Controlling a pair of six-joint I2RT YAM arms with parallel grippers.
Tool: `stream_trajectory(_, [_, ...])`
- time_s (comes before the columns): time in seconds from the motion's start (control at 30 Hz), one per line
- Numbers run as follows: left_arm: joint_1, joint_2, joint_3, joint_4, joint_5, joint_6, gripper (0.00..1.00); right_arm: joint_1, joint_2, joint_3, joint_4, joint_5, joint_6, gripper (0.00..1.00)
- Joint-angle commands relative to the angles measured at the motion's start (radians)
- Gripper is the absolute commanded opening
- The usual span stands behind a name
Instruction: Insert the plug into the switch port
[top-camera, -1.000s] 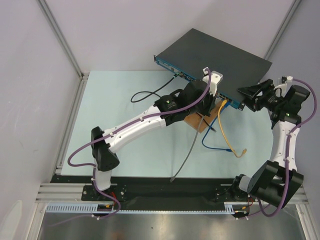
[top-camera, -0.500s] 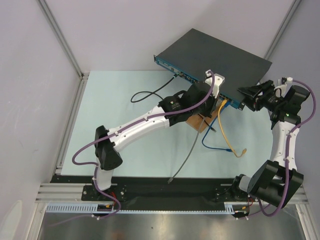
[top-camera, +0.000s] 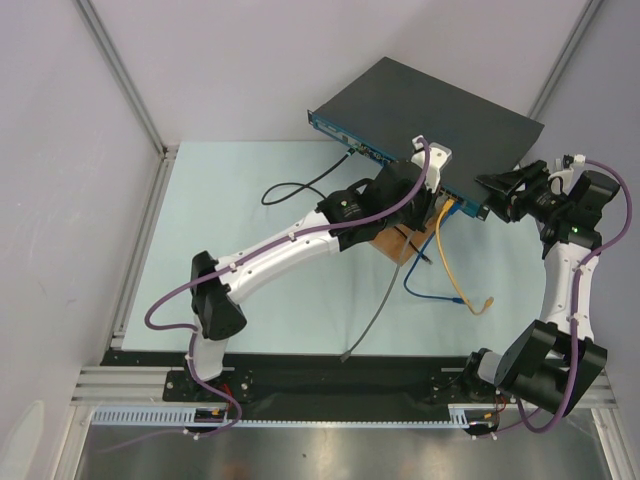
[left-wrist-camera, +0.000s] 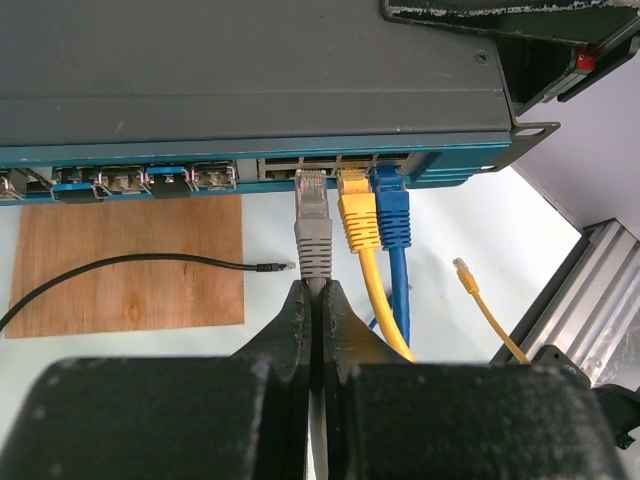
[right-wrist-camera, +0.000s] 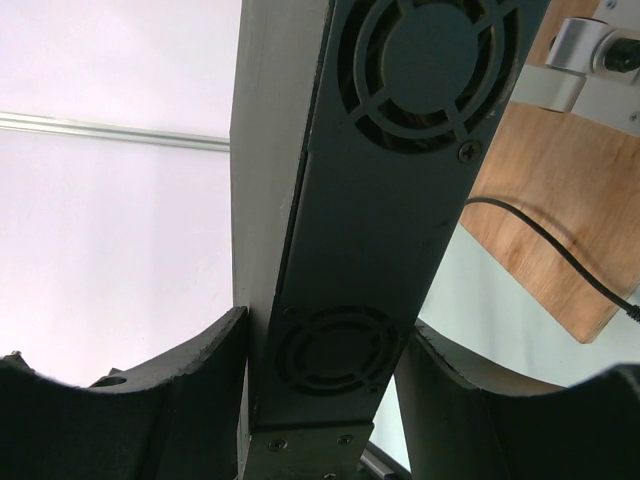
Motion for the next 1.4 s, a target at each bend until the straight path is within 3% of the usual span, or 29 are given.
stream_trajectory(0.0, [-0.008, 0.005, 0.051, 0.046, 0.012, 0.015, 0.0, 0.026, 0.007, 0.006, 0.057, 0.012, -0.026, 0.0])
stream_trajectory(1.07, [0.026, 0.071, 0.091, 0.17, 0.133, 0.055, 0.0, 0.043, 0.01, 0.0, 0.078, -0.006, -0.019, 0.0])
stream_trajectory(1.37, [0.045, 0.144, 0.204, 0.219, 0.142, 0.067, 0.0, 0.064, -0.012, -0.039, 0.106, -0.008, -0.008, 0.0])
